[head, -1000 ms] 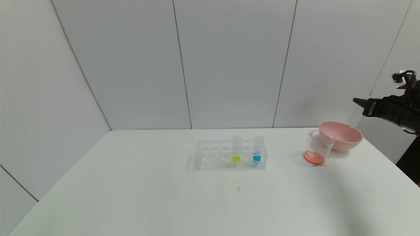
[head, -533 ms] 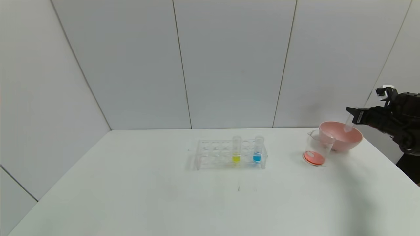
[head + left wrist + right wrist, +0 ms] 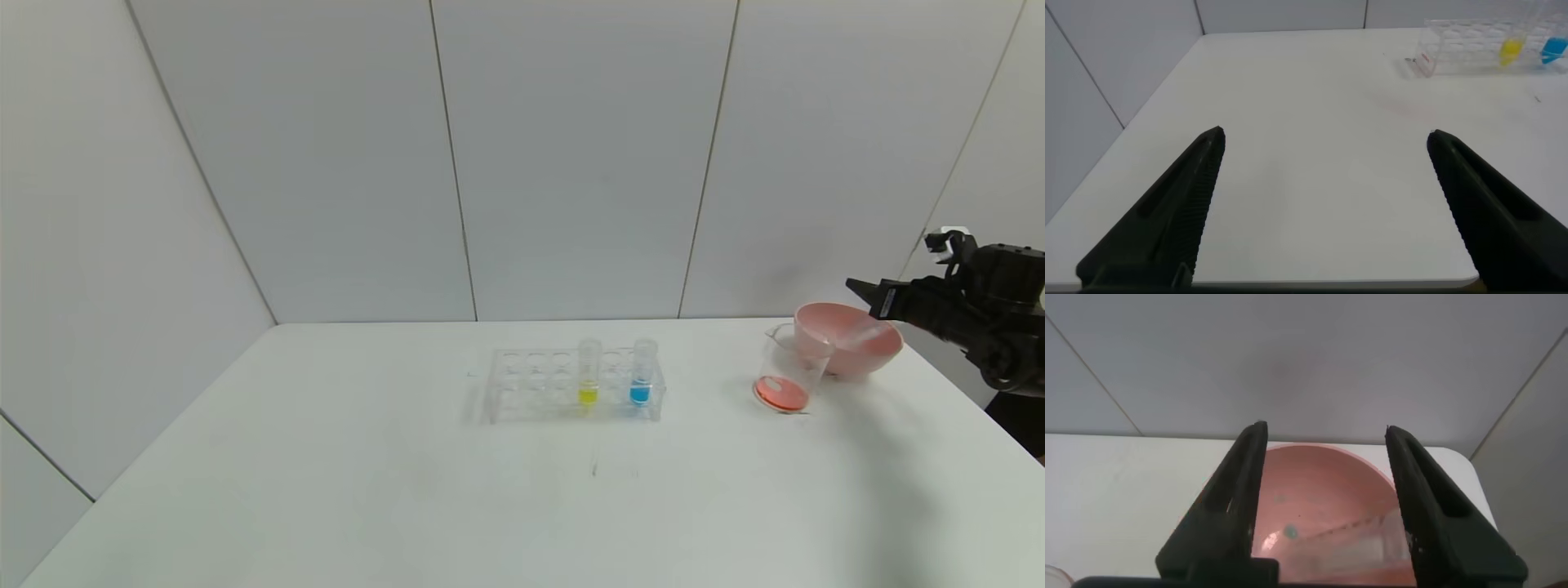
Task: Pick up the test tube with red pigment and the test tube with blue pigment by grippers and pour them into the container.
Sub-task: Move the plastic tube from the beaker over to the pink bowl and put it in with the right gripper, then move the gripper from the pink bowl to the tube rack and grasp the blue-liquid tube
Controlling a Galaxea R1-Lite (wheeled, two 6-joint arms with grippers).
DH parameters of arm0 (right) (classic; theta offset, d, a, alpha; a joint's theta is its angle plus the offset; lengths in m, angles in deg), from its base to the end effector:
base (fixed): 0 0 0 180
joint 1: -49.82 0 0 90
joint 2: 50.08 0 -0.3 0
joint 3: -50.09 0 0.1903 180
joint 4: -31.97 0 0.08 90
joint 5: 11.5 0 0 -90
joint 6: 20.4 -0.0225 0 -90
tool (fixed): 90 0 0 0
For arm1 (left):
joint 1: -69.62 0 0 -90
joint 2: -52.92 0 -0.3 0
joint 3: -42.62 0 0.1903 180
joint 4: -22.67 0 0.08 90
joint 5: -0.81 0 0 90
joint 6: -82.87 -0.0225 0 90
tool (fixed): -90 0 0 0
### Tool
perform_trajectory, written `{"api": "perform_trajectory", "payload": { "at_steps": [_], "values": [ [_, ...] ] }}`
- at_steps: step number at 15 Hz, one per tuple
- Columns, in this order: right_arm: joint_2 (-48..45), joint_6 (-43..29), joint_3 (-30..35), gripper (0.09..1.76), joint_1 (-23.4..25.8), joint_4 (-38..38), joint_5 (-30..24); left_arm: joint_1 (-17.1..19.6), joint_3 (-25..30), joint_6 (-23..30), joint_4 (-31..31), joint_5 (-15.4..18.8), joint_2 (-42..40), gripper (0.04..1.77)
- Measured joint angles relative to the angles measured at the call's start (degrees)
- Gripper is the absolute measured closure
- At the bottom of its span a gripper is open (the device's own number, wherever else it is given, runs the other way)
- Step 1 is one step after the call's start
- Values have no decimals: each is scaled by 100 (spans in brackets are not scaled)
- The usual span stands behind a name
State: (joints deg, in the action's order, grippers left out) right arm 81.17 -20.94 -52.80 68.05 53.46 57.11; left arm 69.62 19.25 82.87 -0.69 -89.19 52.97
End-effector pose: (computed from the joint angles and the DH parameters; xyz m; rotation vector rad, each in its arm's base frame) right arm 0.4447 -0.1378 0.1231 0.0501 0.1131 0.0546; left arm -0.0227 0.0000 0.0755 0.0000 0.0007 0.0000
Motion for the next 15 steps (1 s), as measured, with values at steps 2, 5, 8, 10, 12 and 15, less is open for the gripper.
{"api": "perform_trajectory", "payload": {
  "at_steps": [2,5,8,10,12,15],
  "values": [
    [-22,10,22,63,1,73,11,0,0,0,0,0,0,5],
    [-217,16,317,48,12,243,13,0,0,0,0,0,0,5],
    [-610,11,1122,37,11,501,11,0,0,0,0,0,0,5],
    [-923,7,1836,32,11,750,13,0,0,0,-2,0,0,5],
    [-1248,-1,2647,28,11,1281,18,0,0,0,0,0,0,5],
    [-1762,-41,3741,23,-41,2107,44,0,0,0,0,0,0,5]
  ]
}}
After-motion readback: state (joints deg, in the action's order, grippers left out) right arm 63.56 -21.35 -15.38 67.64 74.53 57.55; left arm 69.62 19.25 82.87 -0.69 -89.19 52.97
